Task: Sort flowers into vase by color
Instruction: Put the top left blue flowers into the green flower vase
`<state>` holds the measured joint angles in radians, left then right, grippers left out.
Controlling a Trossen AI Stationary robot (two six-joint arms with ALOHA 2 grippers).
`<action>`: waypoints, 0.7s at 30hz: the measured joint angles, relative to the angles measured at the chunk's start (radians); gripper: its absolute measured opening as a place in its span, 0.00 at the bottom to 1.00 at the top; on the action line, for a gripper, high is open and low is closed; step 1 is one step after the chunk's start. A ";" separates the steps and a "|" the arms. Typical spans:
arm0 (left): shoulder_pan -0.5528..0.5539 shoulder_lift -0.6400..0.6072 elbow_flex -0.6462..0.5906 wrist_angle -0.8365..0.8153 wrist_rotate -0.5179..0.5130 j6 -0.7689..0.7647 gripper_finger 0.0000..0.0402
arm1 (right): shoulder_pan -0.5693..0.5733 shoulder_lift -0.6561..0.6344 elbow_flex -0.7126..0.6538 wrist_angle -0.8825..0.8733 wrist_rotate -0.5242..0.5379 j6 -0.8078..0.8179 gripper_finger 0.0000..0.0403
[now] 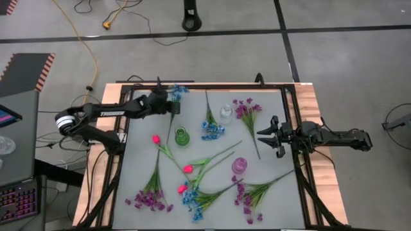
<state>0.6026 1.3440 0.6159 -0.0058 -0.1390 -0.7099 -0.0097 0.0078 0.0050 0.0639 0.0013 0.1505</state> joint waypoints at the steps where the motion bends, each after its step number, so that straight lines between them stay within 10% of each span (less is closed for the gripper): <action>1: 0.005 -0.026 0.000 -0.001 -0.001 0.009 0.00 | 0.000 0.000 0.000 0.000 0.000 0.000 0.39; 21: -0.214 -0.557 0.000 0.153 -0.056 0.322 0.00 | 0.000 0.000 0.000 0.000 0.000 0.000 0.39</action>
<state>0.3888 0.7867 0.6163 0.1469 -0.1951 -0.3876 -0.0097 0.0078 0.0048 0.0639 0.0013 0.1501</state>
